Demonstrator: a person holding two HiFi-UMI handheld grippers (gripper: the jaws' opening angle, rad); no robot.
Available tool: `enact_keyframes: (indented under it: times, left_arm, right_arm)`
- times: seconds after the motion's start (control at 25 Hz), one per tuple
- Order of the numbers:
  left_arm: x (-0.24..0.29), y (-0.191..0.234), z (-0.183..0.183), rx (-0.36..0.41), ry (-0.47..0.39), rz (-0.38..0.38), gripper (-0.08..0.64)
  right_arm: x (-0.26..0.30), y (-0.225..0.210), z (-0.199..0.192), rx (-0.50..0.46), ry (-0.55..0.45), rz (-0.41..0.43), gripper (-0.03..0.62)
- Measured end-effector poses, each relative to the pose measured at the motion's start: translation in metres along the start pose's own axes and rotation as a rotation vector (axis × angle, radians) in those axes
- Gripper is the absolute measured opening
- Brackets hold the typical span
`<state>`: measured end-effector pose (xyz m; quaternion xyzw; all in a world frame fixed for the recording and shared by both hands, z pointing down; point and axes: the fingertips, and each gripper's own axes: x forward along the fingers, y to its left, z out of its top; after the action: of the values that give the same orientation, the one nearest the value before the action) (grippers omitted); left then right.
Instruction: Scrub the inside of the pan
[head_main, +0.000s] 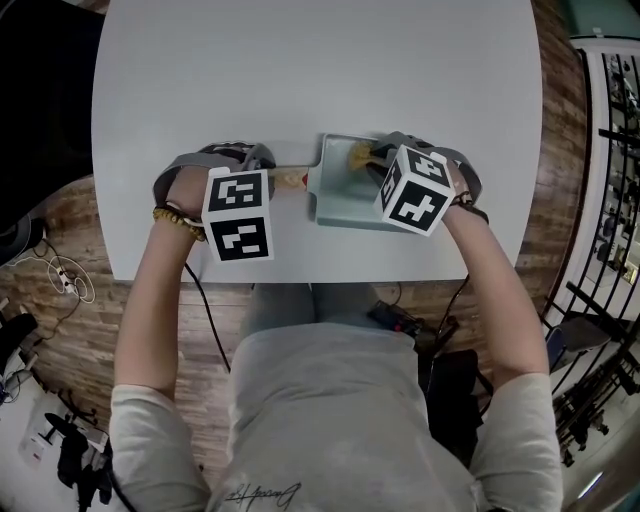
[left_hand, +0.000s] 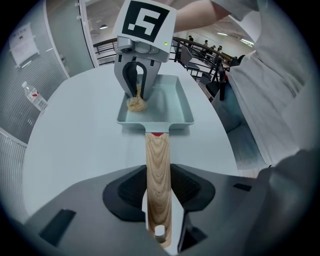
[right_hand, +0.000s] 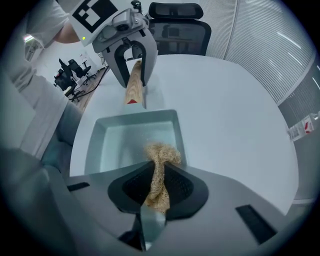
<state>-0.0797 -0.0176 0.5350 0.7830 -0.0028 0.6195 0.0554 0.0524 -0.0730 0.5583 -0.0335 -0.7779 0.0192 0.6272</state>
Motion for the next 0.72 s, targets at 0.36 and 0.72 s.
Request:
enact_keyframes:
  times: [0.36, 0.72]
  left_arm:
    - [0.000, 0.003, -0.002, -0.041, 0.003, 0.013, 0.152]
    - [0.001, 0.006, -0.004, -0.054, 0.006, 0.018, 0.152]
  right_arm:
    - [0.001, 0.026, -0.004, -0.048, 0.033, 0.018, 0.071]
    - [0.002, 0.088, -0.015, -0.054, 0.063, 0.184, 0.071]
